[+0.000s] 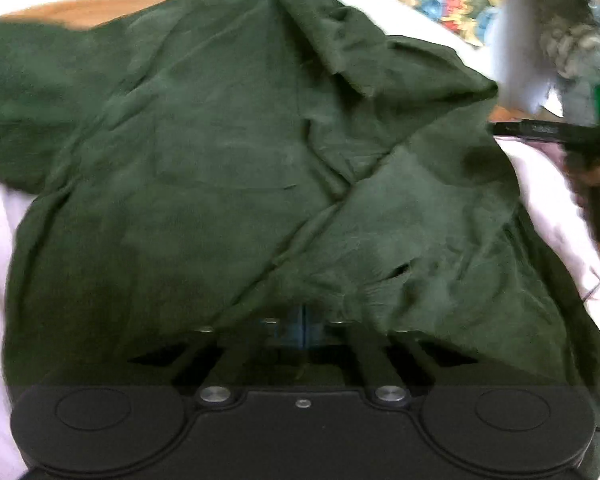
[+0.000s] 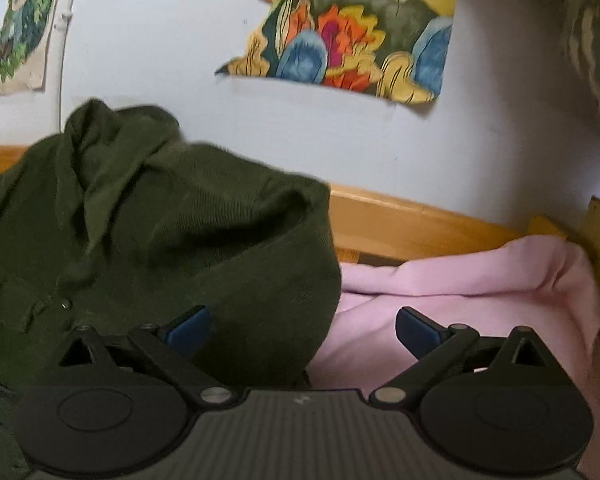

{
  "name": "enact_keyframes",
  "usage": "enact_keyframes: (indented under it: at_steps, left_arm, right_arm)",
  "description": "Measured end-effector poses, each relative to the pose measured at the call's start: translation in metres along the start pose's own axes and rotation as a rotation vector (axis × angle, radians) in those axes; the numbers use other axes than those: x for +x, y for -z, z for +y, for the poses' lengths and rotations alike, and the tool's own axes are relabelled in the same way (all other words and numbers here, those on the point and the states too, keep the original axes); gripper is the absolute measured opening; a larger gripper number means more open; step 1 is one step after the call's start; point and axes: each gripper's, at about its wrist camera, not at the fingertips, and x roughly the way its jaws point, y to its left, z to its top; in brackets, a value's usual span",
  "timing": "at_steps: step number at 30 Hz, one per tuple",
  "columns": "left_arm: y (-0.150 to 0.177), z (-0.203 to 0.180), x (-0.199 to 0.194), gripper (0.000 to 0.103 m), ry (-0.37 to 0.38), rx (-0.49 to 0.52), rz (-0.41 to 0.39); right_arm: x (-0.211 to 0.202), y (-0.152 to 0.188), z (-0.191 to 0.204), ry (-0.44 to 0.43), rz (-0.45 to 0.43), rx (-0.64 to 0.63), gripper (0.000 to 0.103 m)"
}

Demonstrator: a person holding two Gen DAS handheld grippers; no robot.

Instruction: Fold large clothes

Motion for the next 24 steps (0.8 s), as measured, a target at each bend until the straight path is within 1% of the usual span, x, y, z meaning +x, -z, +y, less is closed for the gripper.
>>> enact_keyframes:
  at_steps: [1, 2, 3, 4, 5, 6, 7, 8, 9, 10, 11, 12, 13, 14, 15, 16, 17, 18, 20, 21, 22, 23, 24]
  left_arm:
    - [-0.002, -0.010, -0.004, 0.000, -0.054, 0.060, -0.035]
    - [-0.004, -0.020, -0.010, 0.000, -0.090, 0.132, -0.081]
    - [-0.006, -0.023, -0.015, 0.000, -0.103, 0.158, -0.106]
    - [-0.009, -0.025, -0.020, 0.000, -0.121, 0.169, -0.129]
    - [-0.012, -0.026, -0.024, 0.000, -0.146, 0.180, -0.155]
    - [-0.015, -0.025, -0.027, 0.000, -0.168, 0.186, -0.171]
    - [-0.016, -0.022, -0.030, 0.000, -0.173, 0.188, -0.173]
    - [-0.017, -0.017, -0.030, 0.000, -0.154, 0.178, -0.157]
    - [-0.017, -0.010, -0.033, 0.000, -0.111, 0.146, -0.140]
    - [-0.016, -0.002, -0.032, 0.000, -0.056, 0.096, -0.120]
    - [-0.014, 0.006, -0.032, 0.002, 0.009, 0.035, -0.096]
    - [-0.011, 0.012, -0.031, 0.018, 0.062, -0.020, -0.072]
    - [-0.010, 0.014, -0.028, 0.037, 0.091, -0.057, -0.057]
    - [-0.006, 0.017, -0.028, 0.047, 0.101, -0.080, -0.048]
    - [-0.003, 0.016, -0.025, 0.067, 0.101, -0.088, -0.040]
    - [0.000, 0.016, -0.023, 0.078, 0.096, -0.094, -0.028]
    - [0.002, 0.017, -0.021, 0.080, 0.092, -0.097, -0.015]
    - [0.004, 0.018, -0.018, 0.080, 0.090, -0.104, 0.005]
    - [0.005, 0.020, -0.006, 0.078, 0.102, -0.136, 0.052]
    - [0.005, 0.021, 0.001, 0.071, 0.104, -0.163, 0.073]
    - [0.004, 0.023, 0.006, 0.061, 0.108, -0.189, 0.088]
    - [0.004, 0.023, 0.010, 0.055, 0.114, -0.207, 0.091]
    - [0.003, 0.022, 0.011, 0.032, 0.090, -0.213, 0.082]
  right_arm:
    - [0.003, -0.002, 0.002, 0.002, -0.011, 0.004, 0.093]
    - [0.005, -0.004, 0.002, 0.006, -0.022, 0.011, 0.090]
    - [0.007, -0.009, 0.003, 0.014, -0.036, 0.025, 0.085]
    - [0.010, -0.013, 0.002, 0.018, -0.041, 0.036, 0.083]
    - [0.013, -0.018, 0.002, 0.025, -0.044, 0.050, 0.072]
    - [0.016, -0.023, 0.002, 0.034, -0.044, 0.064, 0.054]
    - [0.018, -0.027, 0.000, 0.036, -0.037, 0.074, 0.045]
    - [0.020, -0.030, -0.001, 0.034, -0.032, 0.089, 0.028]
    - [0.021, -0.033, -0.002, 0.037, -0.032, 0.104, 0.024]
    - [0.021, -0.034, -0.002, 0.035, -0.037, 0.114, 0.024]
    - [0.020, -0.033, -0.002, 0.032, -0.040, 0.120, 0.024]
    - [0.019, -0.032, -0.001, 0.037, -0.034, 0.118, 0.027]
    - [0.018, -0.030, -0.001, 0.039, -0.032, 0.110, 0.031]
    - [0.016, -0.028, 0.000, 0.044, -0.029, 0.102, 0.042]
    - [0.014, -0.024, 0.000, 0.043, -0.025, 0.097, 0.055]
    - [0.013, -0.022, -0.001, 0.033, -0.022, 0.096, 0.058]
    - [0.012, -0.018, -0.002, 0.031, -0.015, 0.096, 0.064]
    - [0.013, -0.014, -0.004, 0.036, -0.006, 0.101, 0.068]
    - [0.015, -0.008, -0.007, 0.028, 0.013, 0.118, 0.069]
    - [0.018, -0.005, -0.010, 0.019, 0.025, 0.135, 0.069]
    - [0.020, -0.003, -0.011, 0.016, 0.036, 0.149, 0.069]
    - [0.023, 0.000, -0.012, 0.008, 0.051, 0.170, 0.069]
    - [0.026, 0.002, -0.013, 0.000, 0.064, 0.188, 0.069]
